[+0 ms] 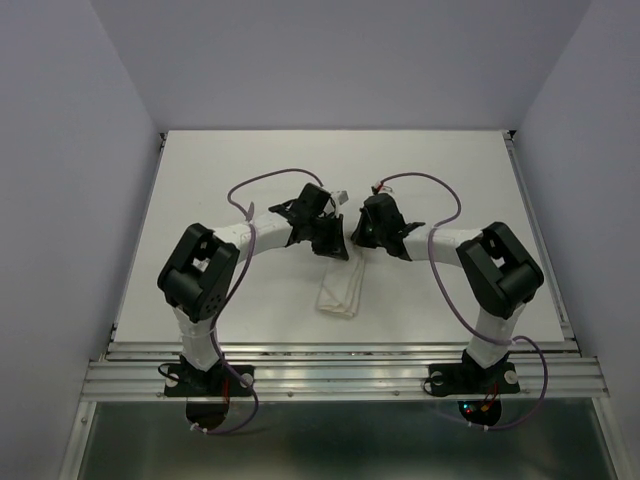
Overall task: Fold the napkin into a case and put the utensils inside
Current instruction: Stuff the top corner of the smaller-rectangle-folded napkin into the folded napkin.
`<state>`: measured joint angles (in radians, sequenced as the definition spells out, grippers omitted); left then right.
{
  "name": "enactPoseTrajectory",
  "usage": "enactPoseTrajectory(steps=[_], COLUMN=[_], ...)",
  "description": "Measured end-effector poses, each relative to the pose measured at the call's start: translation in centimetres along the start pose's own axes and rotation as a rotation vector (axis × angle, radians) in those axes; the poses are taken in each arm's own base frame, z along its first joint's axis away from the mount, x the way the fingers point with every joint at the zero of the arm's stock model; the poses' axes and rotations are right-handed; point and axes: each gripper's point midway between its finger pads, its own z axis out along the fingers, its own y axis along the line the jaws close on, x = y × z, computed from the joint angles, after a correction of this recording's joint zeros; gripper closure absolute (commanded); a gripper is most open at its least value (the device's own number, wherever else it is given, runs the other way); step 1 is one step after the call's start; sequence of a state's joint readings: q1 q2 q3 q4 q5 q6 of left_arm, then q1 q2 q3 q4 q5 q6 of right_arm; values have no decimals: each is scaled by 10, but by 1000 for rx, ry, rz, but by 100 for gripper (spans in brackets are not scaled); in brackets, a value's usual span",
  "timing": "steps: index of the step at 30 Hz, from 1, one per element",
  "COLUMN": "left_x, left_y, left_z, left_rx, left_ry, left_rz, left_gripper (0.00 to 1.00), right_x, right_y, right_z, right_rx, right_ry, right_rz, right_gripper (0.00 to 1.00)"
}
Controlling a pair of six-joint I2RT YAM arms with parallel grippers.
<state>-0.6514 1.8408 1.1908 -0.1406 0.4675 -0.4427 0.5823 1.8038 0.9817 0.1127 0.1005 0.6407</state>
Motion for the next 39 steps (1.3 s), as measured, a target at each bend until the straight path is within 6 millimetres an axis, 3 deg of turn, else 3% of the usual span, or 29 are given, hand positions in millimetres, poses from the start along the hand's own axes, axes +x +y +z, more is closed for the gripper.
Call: enactPoseTrajectory(steps=[7,11,17,20,23,27,29,39], left_x=[-15,-28,-27,-23,-18,-12,-9,29], left_y=[-4,-9,0,6,12,13,11,17], left_z=[-26,-38,-31,-23,-14,-8,-7,0], left_rx=[-12,-14,-40,-53,-57,-47,-35,-46], left_ry=[-79,-130,-123,-102,-78,-51,-44,35], left_rz=[4,11,-2,-19,-36,-46,-44,-78], left_gripper=[100,100,100,100,100,100,100,100], right_x=[3,-4,-50,-57,-43,2,15,27], right_y=[0,1,22,25,15,-13,-20,-10], right_z=[4,-6,-52,-63,-64,-61,-61,-61], right_rx=[-1,7,-39,-57,-44,2,7,-59], right_ry=[14,8,-118,-148,-123,-11,27,81], right_rz=[-2,-20,-44,-44,-46,-52,-52,-55], right_gripper=[68,56,52,53,57,59,55,59])
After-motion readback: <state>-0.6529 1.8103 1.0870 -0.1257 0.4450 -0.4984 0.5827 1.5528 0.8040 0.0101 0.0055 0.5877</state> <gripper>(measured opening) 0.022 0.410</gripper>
